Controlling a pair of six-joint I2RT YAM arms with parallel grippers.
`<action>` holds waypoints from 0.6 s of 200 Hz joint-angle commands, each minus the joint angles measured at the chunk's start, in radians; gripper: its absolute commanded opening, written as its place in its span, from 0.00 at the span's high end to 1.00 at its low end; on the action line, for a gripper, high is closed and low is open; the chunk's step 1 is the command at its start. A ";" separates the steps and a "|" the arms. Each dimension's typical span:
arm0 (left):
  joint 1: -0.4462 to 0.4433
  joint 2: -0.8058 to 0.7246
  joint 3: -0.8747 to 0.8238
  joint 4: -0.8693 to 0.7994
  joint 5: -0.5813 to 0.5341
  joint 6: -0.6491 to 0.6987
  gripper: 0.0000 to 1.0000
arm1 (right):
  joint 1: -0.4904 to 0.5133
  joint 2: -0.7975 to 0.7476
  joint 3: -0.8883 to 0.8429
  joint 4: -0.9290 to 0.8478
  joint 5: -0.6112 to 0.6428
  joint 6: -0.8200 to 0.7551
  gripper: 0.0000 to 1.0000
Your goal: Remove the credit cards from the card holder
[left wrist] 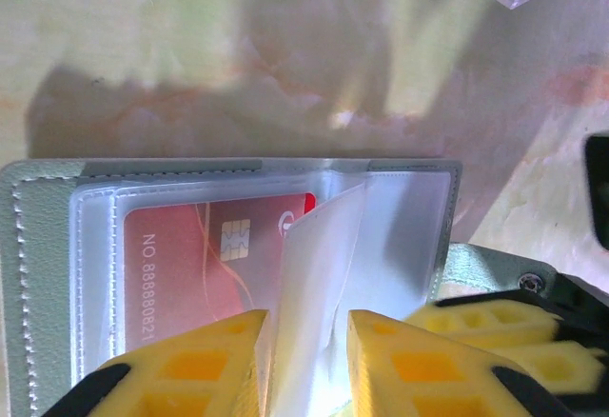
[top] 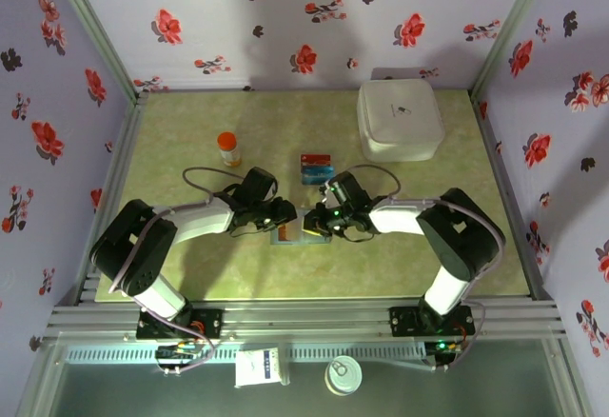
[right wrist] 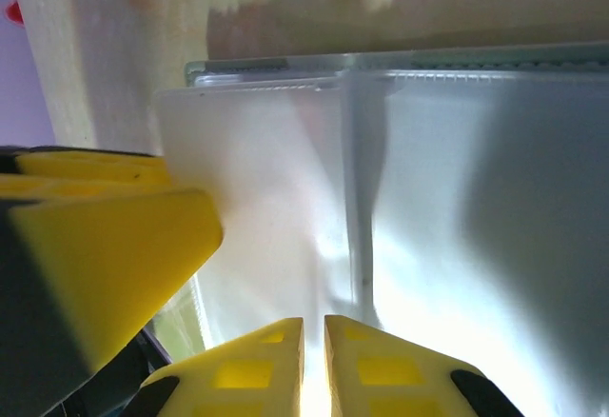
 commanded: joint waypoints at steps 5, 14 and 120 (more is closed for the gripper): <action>-0.008 -0.022 0.022 -0.003 0.013 -0.008 0.73 | -0.002 -0.089 0.030 -0.159 0.084 -0.054 0.85; -0.012 -0.025 0.033 -0.009 0.013 -0.008 0.73 | -0.002 -0.117 0.035 -0.189 0.101 -0.065 0.85; -0.077 0.065 0.173 -0.042 0.021 -0.005 0.65 | -0.029 -0.306 0.039 -0.378 0.229 -0.127 0.82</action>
